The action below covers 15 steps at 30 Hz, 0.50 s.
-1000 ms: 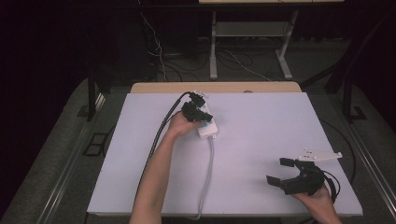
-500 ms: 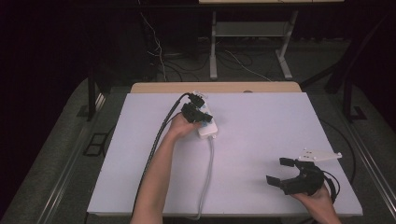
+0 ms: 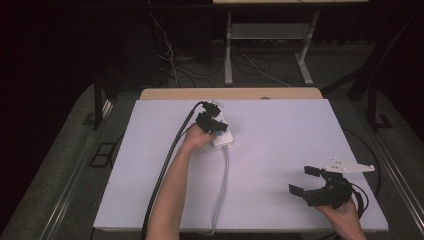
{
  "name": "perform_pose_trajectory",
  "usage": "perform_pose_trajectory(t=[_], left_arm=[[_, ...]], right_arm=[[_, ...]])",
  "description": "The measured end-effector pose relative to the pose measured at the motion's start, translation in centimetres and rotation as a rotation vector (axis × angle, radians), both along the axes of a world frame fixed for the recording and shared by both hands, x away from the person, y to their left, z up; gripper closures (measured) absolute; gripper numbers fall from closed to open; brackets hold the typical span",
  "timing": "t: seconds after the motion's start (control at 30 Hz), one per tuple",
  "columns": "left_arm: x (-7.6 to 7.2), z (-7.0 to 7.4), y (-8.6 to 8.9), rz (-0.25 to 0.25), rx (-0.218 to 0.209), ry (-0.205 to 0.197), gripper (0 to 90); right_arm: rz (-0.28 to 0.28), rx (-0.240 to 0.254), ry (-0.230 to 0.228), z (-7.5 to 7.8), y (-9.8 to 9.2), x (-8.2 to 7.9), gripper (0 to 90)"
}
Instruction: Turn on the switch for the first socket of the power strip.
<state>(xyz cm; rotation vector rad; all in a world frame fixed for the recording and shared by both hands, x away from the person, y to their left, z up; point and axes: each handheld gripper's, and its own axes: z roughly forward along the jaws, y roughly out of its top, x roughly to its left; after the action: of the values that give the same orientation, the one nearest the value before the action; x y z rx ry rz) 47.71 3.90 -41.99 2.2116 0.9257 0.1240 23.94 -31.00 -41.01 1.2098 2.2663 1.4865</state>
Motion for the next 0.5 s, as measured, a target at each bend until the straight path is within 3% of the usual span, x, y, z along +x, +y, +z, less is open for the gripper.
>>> perform_pose_trajectory(t=[0.1,0.2,0.3,0.5], left_arm=[[0.01,0.01,0.03,0.01,-0.006,0.01,89.6],[0.14,-0.15,0.39,0.032,-0.047,0.042,89.6],[0.12,-0.35,0.73,0.043,-0.074,0.049,89.6],[-0.42,-0.73,0.94,0.056,-0.1,0.01,89.6]], right_arm=[[-0.002,-0.002,0.0,0.0,-0.03,-0.04,1.6],[-0.003,0.001,0.002,-0.03,-0.08,0.07,1.6],[-0.005,0.001,0.004,-0.09,-0.08,0.2,1.6],[-0.005,-0.007,0.005,-0.13,-0.01,0.23,1.6]])
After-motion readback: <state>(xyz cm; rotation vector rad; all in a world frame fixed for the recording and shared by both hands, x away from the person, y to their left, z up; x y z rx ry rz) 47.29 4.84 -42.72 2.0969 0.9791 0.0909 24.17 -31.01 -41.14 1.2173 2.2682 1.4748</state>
